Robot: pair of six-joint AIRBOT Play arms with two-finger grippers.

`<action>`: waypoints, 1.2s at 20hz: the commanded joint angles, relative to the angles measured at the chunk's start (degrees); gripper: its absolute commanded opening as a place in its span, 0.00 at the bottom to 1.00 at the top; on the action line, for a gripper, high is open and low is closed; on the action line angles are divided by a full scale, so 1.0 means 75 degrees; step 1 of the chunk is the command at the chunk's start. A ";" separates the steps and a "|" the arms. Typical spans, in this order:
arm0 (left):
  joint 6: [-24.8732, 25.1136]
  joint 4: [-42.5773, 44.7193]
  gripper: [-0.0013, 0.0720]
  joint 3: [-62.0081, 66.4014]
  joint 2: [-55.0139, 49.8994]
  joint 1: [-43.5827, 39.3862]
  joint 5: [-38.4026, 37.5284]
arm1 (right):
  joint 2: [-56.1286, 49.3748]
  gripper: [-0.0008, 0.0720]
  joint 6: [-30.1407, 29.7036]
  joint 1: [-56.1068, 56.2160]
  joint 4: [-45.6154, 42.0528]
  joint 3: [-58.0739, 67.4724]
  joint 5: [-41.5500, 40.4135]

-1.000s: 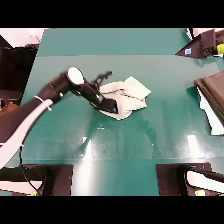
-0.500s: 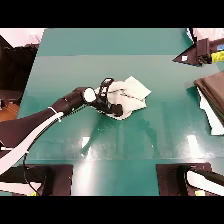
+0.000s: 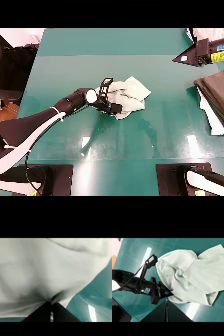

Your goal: Fold the shirts.

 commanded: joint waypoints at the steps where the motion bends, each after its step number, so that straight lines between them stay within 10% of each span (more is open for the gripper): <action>1: 0.0420 0.0930 0.05 0.0414 0.0533 0.0268 -0.0973 | -0.0041 0.04 0.0000 0.0000 -0.0009 -0.0003 0.0015; 5: 0.1510 0.1993 0.05 0.0935 0.2104 0.1070 -0.2192 | -0.0597 0.06 0.0000 0.0052 -0.0055 -0.0003 0.0090; 7: 0.1990 0.2031 0.05 0.0944 0.2809 0.1510 -0.2611 | -0.1107 0.59 0.0000 0.0262 -0.0055 -0.0006 0.0096; 8: 0.2092 0.2124 0.05 0.0944 0.3019 0.1682 -0.2827 | -0.1408 0.68 0.0000 0.0411 -0.0058 -0.0006 0.0093; 24: 0.2084 0.3168 0.05 0.0941 0.3252 0.2378 -0.4290 | -0.5455 0.67 -0.0131 0.3305 -0.0050 -0.0009 -0.1440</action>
